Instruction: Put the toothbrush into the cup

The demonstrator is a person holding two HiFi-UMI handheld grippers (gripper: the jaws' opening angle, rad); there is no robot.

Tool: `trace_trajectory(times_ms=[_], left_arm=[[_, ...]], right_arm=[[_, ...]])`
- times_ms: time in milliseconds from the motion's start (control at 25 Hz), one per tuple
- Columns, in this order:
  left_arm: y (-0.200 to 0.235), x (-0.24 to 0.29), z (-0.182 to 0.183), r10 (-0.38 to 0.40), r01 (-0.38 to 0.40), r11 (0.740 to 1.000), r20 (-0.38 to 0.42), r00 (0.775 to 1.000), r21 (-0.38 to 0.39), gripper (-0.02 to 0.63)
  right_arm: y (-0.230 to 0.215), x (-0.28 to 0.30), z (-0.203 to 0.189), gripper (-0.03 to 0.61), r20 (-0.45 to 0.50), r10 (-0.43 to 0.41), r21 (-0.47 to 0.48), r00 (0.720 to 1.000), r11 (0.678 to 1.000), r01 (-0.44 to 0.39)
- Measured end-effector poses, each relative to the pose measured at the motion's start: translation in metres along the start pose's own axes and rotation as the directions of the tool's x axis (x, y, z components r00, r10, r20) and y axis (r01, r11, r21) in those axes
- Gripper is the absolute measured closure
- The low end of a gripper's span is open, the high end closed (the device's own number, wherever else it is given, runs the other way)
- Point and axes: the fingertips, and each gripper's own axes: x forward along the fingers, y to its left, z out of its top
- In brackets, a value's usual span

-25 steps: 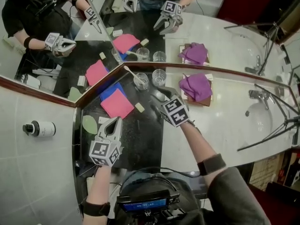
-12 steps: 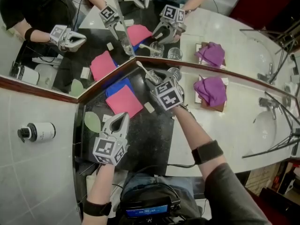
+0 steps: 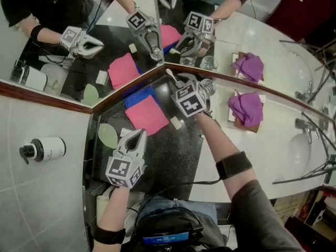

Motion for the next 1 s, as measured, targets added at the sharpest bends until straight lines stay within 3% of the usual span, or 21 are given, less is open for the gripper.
trace_trajectory(times_ms=[120,680,1000], left_arm=[[0.006,-0.004,-0.003,0.009,-0.009,1.0,0.008,1.0,-0.006,0.614],[-0.005,-0.006,-0.001,0.006,-0.006,1.0,0.004,1.0,-0.005,0.614],[-0.021,-0.011,0.009,-0.014,0.013,1.0,0.026,1.0,0.016,0.614]], right_arm=[[-0.003,0.004,0.001,0.537,-0.016,-0.012,-0.032,1.0,0.999,0.012],[-0.006,-0.033,0.023,0.54,0.073,-0.03,-0.034,0.997,0.999,0.033],[-0.009,-0.095,0.044,0.538,0.187,-0.074,0.056,0.979,0.996,0.065]])
